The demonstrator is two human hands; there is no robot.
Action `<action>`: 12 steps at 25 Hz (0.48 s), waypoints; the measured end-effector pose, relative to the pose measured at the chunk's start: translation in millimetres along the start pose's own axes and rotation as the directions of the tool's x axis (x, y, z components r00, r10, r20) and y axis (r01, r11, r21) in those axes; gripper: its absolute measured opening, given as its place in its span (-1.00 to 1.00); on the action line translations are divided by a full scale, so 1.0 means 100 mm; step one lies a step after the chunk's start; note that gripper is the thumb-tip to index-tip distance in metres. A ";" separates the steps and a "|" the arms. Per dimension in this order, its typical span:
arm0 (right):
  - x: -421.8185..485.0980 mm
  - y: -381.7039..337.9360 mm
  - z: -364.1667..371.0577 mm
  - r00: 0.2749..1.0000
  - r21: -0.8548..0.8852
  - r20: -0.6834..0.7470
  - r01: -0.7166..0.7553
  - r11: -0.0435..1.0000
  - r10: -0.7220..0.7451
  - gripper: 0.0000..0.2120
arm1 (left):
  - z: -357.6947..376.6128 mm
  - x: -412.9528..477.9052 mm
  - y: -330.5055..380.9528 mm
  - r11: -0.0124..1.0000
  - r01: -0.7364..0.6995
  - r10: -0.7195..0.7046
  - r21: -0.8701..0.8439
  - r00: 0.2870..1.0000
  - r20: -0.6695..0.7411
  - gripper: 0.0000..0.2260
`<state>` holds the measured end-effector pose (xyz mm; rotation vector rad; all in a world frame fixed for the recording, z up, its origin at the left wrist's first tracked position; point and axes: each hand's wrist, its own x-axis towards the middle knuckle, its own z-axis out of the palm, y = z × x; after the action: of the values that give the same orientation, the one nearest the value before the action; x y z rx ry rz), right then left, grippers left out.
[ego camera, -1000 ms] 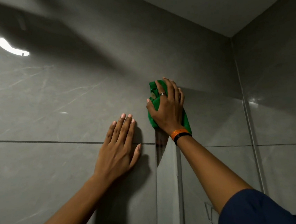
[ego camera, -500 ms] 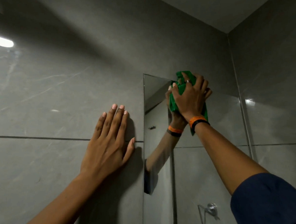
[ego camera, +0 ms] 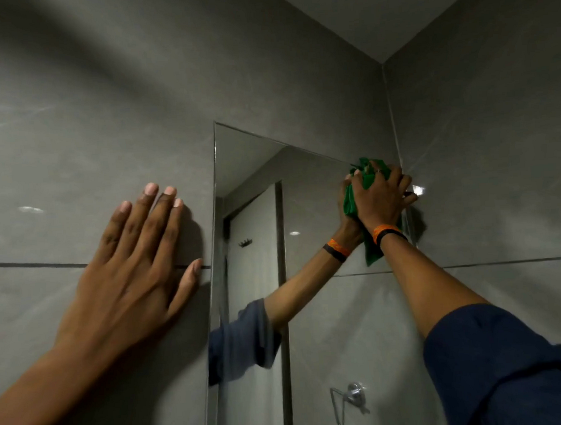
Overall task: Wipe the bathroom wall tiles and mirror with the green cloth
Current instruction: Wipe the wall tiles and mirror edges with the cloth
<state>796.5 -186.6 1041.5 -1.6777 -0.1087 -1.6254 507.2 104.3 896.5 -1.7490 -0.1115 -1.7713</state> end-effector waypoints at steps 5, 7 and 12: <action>0.25 0.35 0.06 0.994 -0.096 0.041 -0.102 0.990 0.106 -0.47 | 0.06 -0.02 -0.03 1.000 -0.007 0.007 -0.015 0.999 -0.040 -0.28; 0.33 0.47 0.07 0.989 -0.137 0.052 -0.130 0.982 0.138 -0.45 | 0.08 -0.01 -0.04 1.000 -0.002 0.002 -0.013 0.999 -0.044 -0.28; 0.37 0.55 0.06 0.986 -0.179 0.067 -0.138 0.974 0.152 -0.44 | 0.07 -0.02 -0.03 1.000 0.003 -0.003 -0.011 1.000 -0.017 -0.25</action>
<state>838.7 -237.7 1049.2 -1.8385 0.1179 -1.4937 511.8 110.9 896.7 -1.7418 -0.0975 -1.7916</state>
